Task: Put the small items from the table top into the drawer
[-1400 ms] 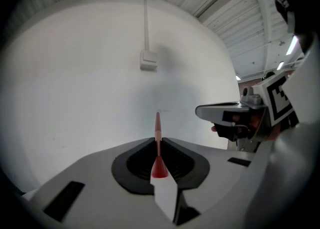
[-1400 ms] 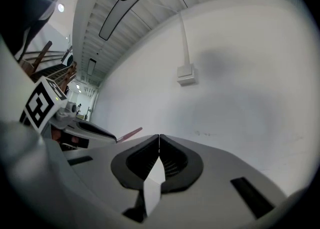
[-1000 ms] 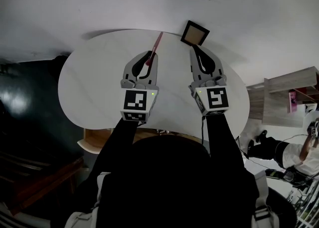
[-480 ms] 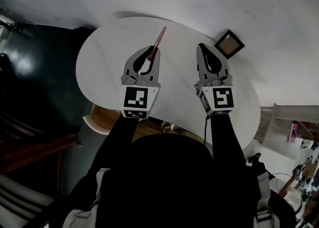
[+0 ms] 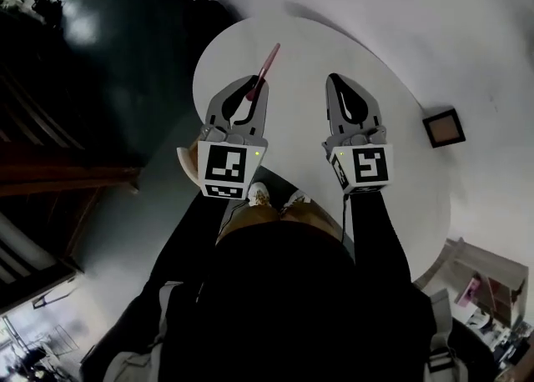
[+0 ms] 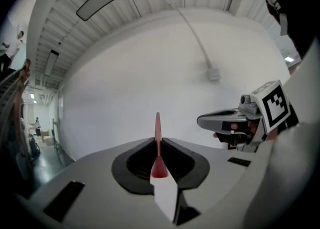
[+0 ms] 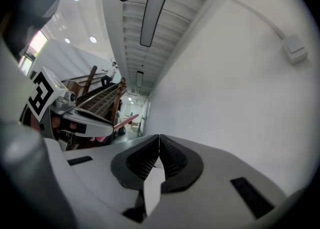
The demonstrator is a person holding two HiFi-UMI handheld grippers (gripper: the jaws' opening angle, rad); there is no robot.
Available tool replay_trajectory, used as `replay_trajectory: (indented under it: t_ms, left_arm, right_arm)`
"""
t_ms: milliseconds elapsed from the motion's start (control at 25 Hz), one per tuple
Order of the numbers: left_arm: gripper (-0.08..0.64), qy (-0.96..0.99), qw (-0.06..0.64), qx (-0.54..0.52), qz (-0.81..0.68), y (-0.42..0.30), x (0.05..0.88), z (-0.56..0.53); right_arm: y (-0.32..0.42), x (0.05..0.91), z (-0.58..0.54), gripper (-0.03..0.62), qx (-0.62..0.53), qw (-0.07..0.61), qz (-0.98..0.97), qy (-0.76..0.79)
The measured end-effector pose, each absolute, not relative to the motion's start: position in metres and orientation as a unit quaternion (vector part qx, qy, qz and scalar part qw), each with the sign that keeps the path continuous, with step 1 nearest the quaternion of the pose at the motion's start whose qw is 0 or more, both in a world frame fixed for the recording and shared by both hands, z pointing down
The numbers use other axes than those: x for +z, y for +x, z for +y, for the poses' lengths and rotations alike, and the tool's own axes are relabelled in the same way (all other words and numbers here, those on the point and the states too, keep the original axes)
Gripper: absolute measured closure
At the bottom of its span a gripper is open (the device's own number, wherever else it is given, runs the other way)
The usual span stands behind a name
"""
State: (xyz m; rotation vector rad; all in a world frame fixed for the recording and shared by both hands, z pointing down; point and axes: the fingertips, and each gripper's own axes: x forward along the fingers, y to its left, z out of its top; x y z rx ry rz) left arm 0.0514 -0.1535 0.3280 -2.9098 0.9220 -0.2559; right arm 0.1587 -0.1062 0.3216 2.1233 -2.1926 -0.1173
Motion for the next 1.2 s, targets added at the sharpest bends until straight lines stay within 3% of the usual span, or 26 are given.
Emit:
replay_trajectory:
  t_ms: [440,720,920,1200]
  left_arm:
    - [0.506,-0.890,0.037,-0.084,0.446,-0.111,0.322,-0.190]
    - [0.506,-0.874,0.022,-0.085,0.478,-0.146,0.332,-0.196]
    - [0.506,-0.869,-0.027,-0.142,0.474,-0.152,0.406,-0.200]
    - [0.506,-0.846,-0.145,-0.259,0.443,-0.158,0.563,-0.186]
  right_arm:
    - [-0.018,0.316,-0.186,0.565,-0.075,0.021,-0.829,0.554]
    - [-0.069,0.321,-0.201,0.565,-0.074,0.031,-0.857,0.509]
    - [-0.074,0.330,-0.205,0.565,-0.062,0.038,-0.859,0.507]
    - [-0.058,0.350,-0.207,0.565,-0.043,0.054,-0.850,0.522]
